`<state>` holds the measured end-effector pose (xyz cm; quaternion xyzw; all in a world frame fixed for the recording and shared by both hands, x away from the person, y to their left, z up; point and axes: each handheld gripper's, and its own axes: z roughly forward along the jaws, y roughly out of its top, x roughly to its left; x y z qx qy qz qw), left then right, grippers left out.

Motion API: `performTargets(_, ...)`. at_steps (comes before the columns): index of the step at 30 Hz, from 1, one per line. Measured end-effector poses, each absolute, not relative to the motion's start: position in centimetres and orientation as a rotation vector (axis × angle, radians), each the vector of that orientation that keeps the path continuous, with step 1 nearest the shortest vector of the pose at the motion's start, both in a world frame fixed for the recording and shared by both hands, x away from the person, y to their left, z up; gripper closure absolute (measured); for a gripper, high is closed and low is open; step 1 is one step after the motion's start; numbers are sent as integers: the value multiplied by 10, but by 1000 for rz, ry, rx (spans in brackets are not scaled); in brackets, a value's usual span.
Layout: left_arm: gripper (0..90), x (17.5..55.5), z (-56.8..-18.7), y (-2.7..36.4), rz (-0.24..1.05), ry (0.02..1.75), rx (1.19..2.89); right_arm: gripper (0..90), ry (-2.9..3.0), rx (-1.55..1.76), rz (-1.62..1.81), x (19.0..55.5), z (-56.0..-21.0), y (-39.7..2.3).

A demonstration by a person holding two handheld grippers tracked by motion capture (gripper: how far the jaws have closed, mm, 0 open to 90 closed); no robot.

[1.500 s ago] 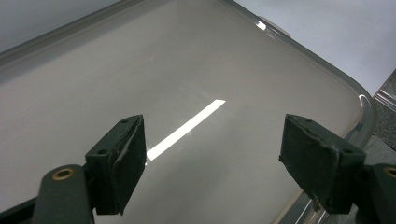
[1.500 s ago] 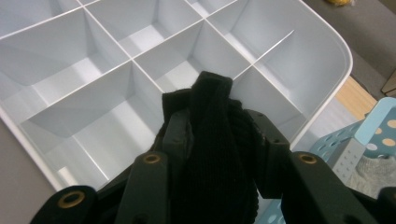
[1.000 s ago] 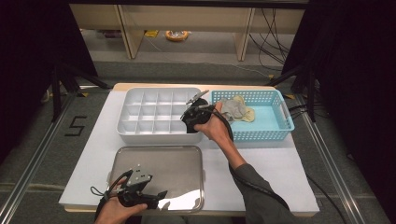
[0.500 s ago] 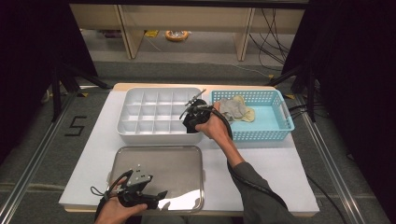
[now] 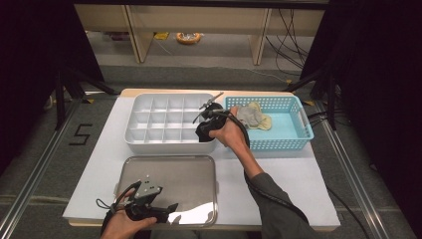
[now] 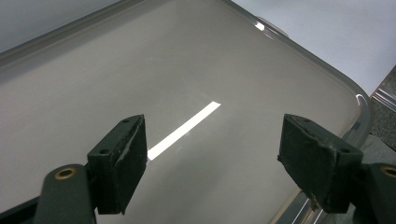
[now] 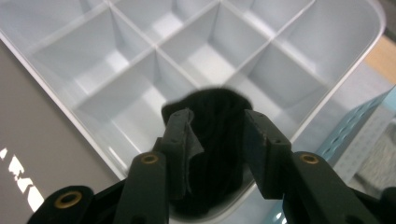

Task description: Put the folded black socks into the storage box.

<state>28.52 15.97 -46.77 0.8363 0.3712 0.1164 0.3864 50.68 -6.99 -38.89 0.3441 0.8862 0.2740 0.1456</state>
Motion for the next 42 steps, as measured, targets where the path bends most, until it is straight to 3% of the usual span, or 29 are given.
performTargets(4, 228, 285, -468, 160, 297, 946, 2129, 711, 2554, 1001, 806, 510, -381, -66)
performTargets(9, 229, 284, -468, 159, 298, 961, 2103, 800, 2616, 1011, 680, 515, -401, -58)
performTargets(22, 230, 285, -468, 159, 292, 948, 2134, 817, 2658, 1019, 581, 517, -423, -51)
performTargets(28, 230, 285, -468, 159, 296, 955, 2115, 757, 2648, 1094, 674, 517, -411, -60)
performTargets(35, 229, 285, -467, 159, 300, 959, 2110, 618, 2515, 1123, 889, 516, -380, -85)
performTargets(42, 229, 285, -468, 158, 297, 970, 2093, 578, 2421, 1171, 941, 518, -363, -117)
